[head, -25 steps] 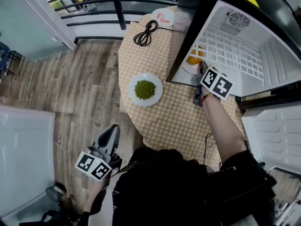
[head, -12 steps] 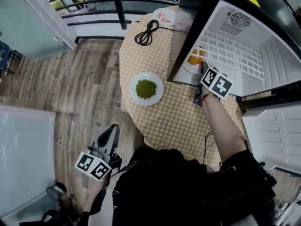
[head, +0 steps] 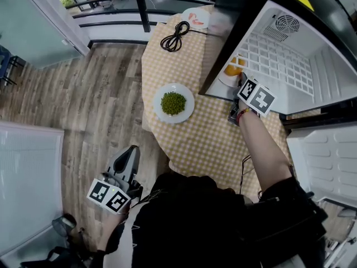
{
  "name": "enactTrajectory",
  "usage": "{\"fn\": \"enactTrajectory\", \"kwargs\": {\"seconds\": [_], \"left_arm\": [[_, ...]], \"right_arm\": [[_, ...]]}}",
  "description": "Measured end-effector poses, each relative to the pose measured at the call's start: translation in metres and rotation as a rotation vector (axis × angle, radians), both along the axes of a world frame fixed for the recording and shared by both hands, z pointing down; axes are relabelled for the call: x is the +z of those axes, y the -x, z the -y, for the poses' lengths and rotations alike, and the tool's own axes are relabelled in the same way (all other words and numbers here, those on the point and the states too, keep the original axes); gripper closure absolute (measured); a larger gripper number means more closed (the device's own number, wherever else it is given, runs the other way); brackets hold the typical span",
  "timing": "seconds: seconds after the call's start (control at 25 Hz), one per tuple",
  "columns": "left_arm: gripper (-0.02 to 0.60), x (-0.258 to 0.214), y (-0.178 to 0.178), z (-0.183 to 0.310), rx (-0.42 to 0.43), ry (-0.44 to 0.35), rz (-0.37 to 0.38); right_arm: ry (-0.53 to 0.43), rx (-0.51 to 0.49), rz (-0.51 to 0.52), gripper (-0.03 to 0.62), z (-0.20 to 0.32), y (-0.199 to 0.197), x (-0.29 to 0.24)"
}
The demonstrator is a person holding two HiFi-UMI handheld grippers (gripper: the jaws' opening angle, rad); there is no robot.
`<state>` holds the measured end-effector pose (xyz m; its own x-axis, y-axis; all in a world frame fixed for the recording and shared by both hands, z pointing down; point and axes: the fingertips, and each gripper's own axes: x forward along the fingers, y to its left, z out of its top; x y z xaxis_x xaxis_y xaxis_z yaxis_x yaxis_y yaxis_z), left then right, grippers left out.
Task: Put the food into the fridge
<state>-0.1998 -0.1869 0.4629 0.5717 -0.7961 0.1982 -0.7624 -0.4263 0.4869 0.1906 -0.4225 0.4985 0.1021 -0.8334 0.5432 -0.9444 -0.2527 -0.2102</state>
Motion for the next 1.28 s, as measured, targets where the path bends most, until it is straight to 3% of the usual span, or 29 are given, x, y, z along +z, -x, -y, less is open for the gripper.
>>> {"fn": "enactTrajectory", "kwargs": {"seconds": [0.4, 1.28], "left_arm": [[0.569, 0.000, 0.000, -0.004, -0.005, 0.005, -0.002], [0.569, 0.000, -0.004, -0.003, 0.001, 0.003, 0.010]], "right_arm": [[0.052, 0.021, -0.036, 0.401, -0.004, -0.005, 0.009], [0.051, -0.012, -0.039, 0.398, -0.003, -0.005, 0.012]]}}
